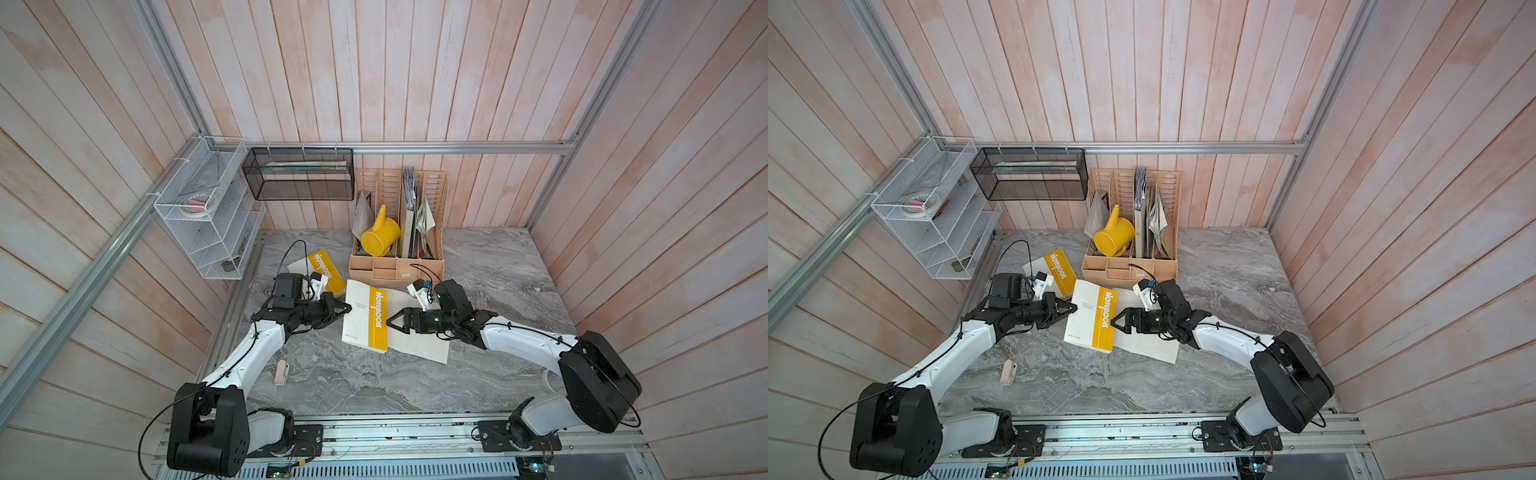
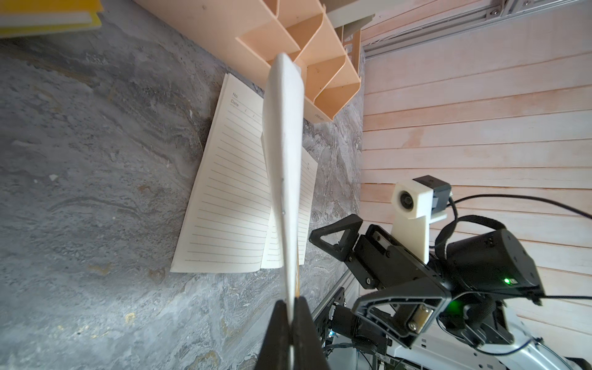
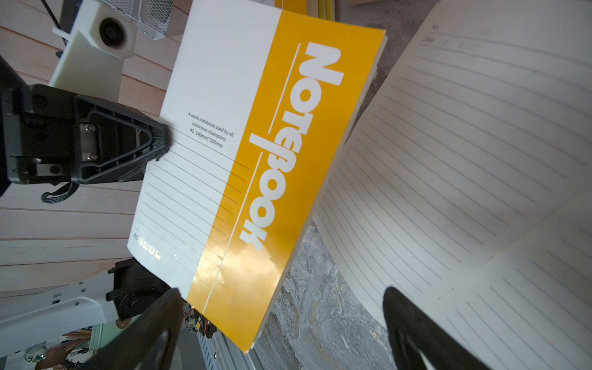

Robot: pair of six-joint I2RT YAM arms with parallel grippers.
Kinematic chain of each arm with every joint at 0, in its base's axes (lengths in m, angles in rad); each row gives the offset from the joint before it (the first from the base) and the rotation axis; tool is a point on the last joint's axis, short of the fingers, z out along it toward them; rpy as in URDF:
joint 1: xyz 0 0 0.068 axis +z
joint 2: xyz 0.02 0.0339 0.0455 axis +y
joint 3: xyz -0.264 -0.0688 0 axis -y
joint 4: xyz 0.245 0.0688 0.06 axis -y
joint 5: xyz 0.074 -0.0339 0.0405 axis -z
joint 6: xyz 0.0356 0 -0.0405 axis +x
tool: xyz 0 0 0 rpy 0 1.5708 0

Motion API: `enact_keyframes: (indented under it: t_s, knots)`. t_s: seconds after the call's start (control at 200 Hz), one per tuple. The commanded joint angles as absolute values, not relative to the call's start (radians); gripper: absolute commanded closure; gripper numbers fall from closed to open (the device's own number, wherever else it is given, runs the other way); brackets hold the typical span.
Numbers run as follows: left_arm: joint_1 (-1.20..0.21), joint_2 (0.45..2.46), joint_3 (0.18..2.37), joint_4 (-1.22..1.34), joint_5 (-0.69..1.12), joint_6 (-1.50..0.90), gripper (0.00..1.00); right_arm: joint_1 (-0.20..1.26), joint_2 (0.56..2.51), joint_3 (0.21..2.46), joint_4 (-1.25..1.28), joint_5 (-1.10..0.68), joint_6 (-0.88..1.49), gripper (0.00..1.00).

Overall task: Close the notebook
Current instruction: Pick up the notebook from the center of the board, then place the notebook at the notebook.

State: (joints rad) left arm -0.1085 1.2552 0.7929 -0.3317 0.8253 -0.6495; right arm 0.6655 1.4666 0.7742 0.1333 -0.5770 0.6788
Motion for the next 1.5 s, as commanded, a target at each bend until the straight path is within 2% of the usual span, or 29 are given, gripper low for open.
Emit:
enact_keyframes:
  t_s: [0.0,0.29,0.725,0.96,1.495]
  knots:
    - [-0.074,1.229,0.854,-0.373,0.806,-0.608,1.00,0.649,1.437,0.742,0.114,-0.568,0.664,0.02]
    - [0.061,1.297,0.962,-0.409,0.829,-0.530,1.00,0.625,1.381,0.710,0.122,-0.574,0.654,0.02]
    - [0.210,1.401,1.039,-0.279,0.778,-0.556,1.00,0.606,1.339,0.650,0.129,-0.560,0.659,0.02]
    - [0.239,1.499,1.053,-0.135,0.800,-0.628,1.00,0.602,1.335,0.639,0.133,-0.569,0.660,0.02]
    - [0.245,1.734,1.219,-0.097,0.770,-0.657,1.00,0.586,1.302,0.619,0.100,-0.568,0.653,0.02]
